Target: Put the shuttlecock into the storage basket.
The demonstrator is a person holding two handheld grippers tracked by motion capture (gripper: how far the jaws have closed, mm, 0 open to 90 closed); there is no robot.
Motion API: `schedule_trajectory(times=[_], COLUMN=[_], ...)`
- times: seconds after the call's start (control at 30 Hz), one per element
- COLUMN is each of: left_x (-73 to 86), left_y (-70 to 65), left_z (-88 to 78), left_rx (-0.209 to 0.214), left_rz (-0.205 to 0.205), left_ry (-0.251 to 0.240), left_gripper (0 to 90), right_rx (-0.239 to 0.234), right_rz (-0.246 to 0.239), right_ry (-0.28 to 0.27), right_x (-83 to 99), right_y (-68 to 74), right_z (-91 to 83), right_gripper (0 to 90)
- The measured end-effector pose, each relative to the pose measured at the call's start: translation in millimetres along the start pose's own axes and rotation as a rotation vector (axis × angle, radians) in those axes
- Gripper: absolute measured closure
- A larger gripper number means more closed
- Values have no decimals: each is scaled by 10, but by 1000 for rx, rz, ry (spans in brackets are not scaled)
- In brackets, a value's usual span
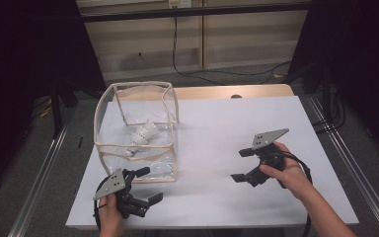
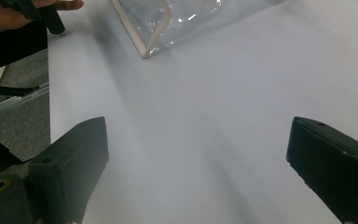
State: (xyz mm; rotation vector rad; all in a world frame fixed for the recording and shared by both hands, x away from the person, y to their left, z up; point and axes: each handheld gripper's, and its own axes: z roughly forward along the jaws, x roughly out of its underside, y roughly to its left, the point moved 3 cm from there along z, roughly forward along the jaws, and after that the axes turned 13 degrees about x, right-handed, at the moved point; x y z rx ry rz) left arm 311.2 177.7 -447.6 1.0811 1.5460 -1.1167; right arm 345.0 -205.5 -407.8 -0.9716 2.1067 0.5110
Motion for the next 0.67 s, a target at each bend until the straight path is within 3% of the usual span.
schedule_trajectory(times=[0.43,0.67], left_x=[-3,-6], left_y=[-3,-4], left_z=[-7,-12], left_rx=[-4,-4], left_rz=[-4,1], left_ry=[-5,-3], left_gripper=[28,28], right_rx=[27,30], right_rz=[-9,10], right_ry=[10,-3], right_x=[195,315], right_y=[-27,-54], right_z=[-55,-116], right_gripper=[47,47])
